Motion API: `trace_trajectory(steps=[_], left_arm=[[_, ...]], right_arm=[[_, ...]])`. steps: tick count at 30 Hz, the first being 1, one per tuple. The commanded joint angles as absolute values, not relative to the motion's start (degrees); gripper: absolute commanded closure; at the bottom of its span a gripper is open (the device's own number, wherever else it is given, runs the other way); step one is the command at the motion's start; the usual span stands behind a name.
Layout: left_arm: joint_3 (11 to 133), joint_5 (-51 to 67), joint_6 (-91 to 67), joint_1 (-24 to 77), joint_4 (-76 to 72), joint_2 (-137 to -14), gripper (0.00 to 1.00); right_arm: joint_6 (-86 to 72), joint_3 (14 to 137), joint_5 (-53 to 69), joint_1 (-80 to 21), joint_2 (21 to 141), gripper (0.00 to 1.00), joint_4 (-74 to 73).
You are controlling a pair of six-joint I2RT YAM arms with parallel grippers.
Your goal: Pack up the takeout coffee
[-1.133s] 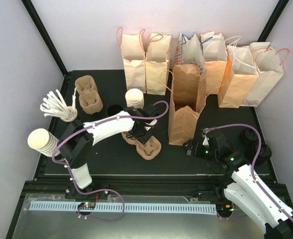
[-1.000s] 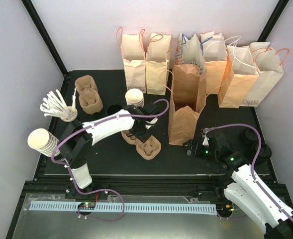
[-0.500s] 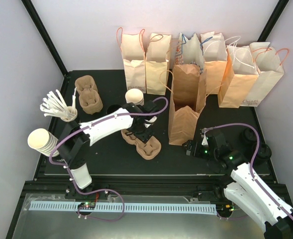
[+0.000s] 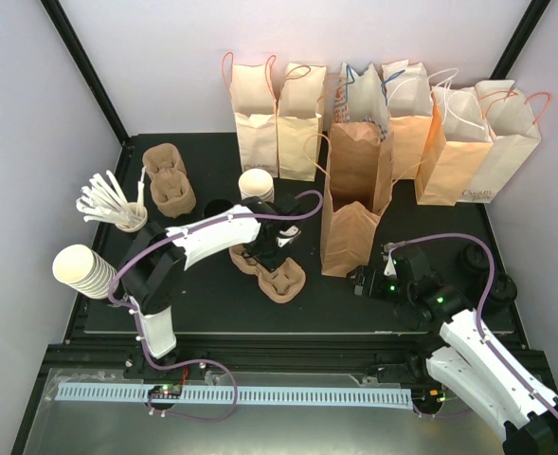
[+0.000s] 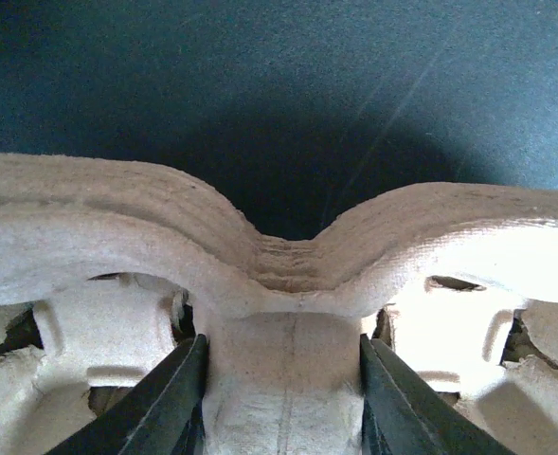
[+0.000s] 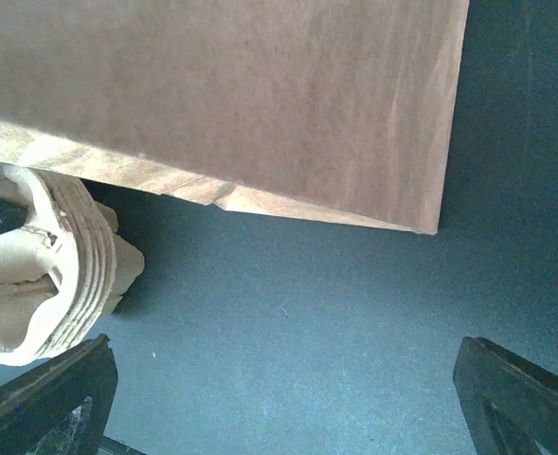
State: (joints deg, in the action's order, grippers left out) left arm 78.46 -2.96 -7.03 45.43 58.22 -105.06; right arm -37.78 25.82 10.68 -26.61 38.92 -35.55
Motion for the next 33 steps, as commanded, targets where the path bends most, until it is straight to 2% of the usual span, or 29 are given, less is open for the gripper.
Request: trace_trajectory(steps=[1,7,11,15,24,26,28,33], left_arm=[[80.37,-3.58,-6.11,45.18,59.93,-105.27,0.63],[83.03,-4.34,-8.24,45.18,63.88,-102.10,0.64],[83.70,-4.04,-11.15,45.18,66.12,-99.73,0.71],[83.30,-2.35,-13.74,45.18,67.17,-97.86,0.72],[77.75,5.34,-17.91,44.22,62.27,-95.17,0.71],[75.64,8.64,-19.09,43.19,60.00,-94.15,0.71],[73.83,12.10,-20.16,41.89,57.82,-93.25,0.71],[70.45,19.36,-21.80,38.57,53.74,-90.98,0.70]], right_arm=[[-37.33,27.68,10.68,-26.98,38.78,0.00,-35.21],[-37.60,27.45,10.86,-26.98,38.93,0.00,-35.00],[-38.24,27.01,11.44,-26.98,39.33,0.00,-34.05],[-39.28,26.20,13.79,-26.98,39.61,0.00,-31.48],[-46.66,21.13,23.51,-32.07,42.84,0.02,-13.06],[-50.48,18.29,24.91,-32.86,42.98,0.05,-6.16],[-53.73,15.79,24.99,-33.32,42.80,0.12,-0.78],[-56.10,13.25,24.45,-34.24,42.80,0.29,4.19]])
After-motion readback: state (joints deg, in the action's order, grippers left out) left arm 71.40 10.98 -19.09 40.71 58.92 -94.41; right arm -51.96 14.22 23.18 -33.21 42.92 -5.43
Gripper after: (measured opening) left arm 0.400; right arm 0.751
